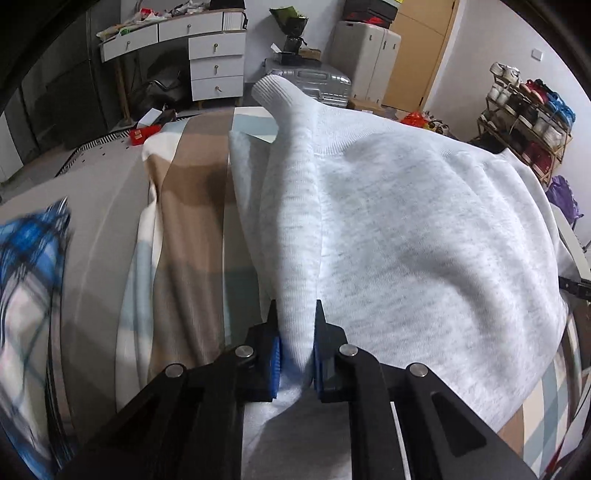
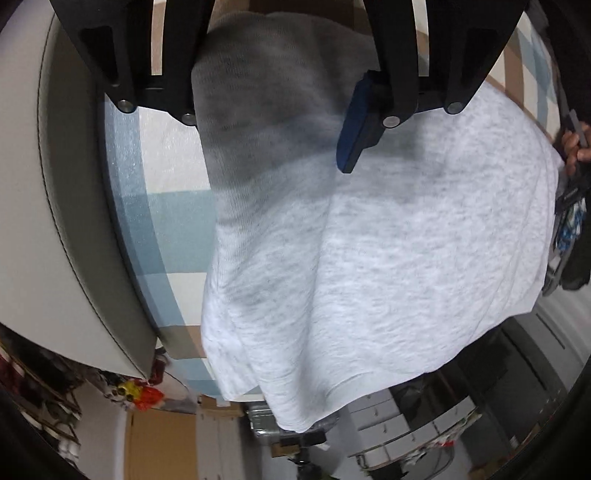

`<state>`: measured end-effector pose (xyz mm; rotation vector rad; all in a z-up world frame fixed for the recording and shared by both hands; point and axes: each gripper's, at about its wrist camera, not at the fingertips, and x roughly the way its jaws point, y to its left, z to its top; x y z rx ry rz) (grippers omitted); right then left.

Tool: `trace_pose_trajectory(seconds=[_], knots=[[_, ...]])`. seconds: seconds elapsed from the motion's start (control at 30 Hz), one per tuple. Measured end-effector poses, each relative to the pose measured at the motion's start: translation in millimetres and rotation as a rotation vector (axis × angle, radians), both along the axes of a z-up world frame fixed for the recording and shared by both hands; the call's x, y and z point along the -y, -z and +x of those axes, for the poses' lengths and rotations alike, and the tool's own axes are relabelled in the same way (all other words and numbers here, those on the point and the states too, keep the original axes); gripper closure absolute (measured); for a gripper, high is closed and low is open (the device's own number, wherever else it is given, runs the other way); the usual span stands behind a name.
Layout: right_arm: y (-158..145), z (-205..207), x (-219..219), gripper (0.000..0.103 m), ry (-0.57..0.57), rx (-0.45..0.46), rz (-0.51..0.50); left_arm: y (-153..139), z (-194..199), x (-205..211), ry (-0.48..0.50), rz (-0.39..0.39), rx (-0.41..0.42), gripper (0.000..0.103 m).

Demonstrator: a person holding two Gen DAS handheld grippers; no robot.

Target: Fold large clothes

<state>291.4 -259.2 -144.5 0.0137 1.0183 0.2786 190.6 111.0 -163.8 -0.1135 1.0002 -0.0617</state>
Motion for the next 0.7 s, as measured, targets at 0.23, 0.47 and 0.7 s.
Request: trace_pose_trajectory(seconds=[0.23,0.47,0.7], knots=[[5.5,-48.6,7.7,0.058,-0.012,0.022,0.001,-7.0,-53.9,4.7,0.029,-0.003,0.003,0.095],[15.8,-154.5,25.1,0.058,-0.017,0.02,0.035,-10.9,-117.5,-0.6,0.028,-0.069,0.022,0.095],[2.6,-188.1,35.0,0.031,0.034,0.051,0.063,-20.7,-104.9,-9.2,-0.041,-0.162,0.017,0.058]])
